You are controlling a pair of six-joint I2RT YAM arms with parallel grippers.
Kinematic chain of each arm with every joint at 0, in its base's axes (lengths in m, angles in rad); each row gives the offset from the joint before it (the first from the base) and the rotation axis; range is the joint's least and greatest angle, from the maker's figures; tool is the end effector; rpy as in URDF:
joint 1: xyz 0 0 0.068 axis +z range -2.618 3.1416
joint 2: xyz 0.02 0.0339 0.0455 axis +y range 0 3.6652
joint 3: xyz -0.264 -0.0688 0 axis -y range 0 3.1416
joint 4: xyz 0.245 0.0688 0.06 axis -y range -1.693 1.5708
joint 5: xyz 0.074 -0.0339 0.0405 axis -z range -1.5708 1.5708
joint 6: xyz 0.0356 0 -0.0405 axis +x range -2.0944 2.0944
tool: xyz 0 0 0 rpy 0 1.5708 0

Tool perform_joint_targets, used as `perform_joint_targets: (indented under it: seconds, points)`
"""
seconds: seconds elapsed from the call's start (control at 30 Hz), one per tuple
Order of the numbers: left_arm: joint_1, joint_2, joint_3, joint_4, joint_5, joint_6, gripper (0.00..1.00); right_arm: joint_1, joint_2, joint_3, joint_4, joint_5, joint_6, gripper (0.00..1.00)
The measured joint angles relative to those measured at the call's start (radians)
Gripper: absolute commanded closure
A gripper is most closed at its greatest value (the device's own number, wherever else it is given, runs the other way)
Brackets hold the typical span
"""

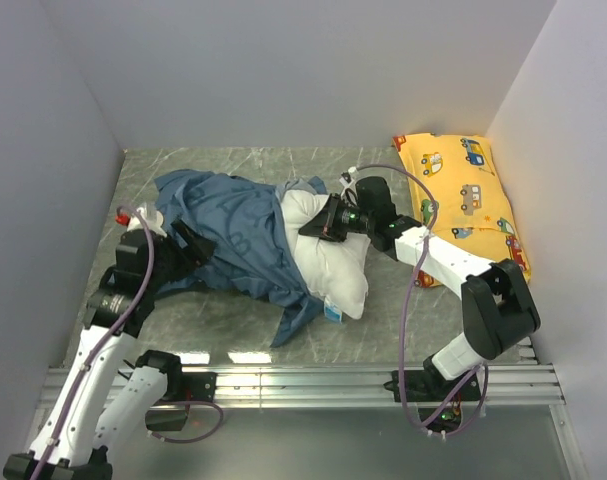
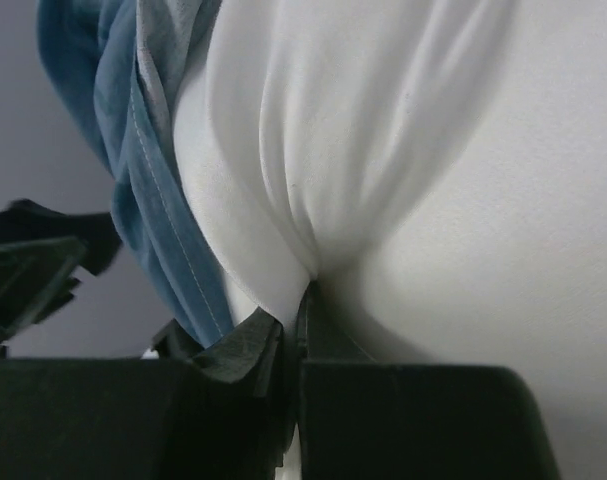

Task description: Remove the pillowcase from the pillow

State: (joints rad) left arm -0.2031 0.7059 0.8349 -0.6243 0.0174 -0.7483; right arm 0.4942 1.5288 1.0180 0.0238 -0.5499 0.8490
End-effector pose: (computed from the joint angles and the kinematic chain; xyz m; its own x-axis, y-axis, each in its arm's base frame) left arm 0.1475 -0.0310 0.3237 -0.4886 -0.5939 -0.6391 -0.1580 0.7806 -0.6047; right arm 0.2942 0.1796 0.2610 -0.8810 0.2523 -0.4003 -0.2266 0.5178 0.8249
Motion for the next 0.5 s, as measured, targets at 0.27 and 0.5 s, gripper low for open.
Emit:
perform_joint_targets:
  seconds: [0.27,0.5]
  points:
    - [-0.027,-0.101,-0.221,0.029,-0.005,-0.155,0.10,-0.011,0.030,-0.005,0.078,-0.036,0.071,1.00]
    - [-0.039,-0.131,-0.355,0.154,-0.002,-0.241,0.05,-0.011,0.030,-0.005,0.079,-0.035,0.070,1.00]
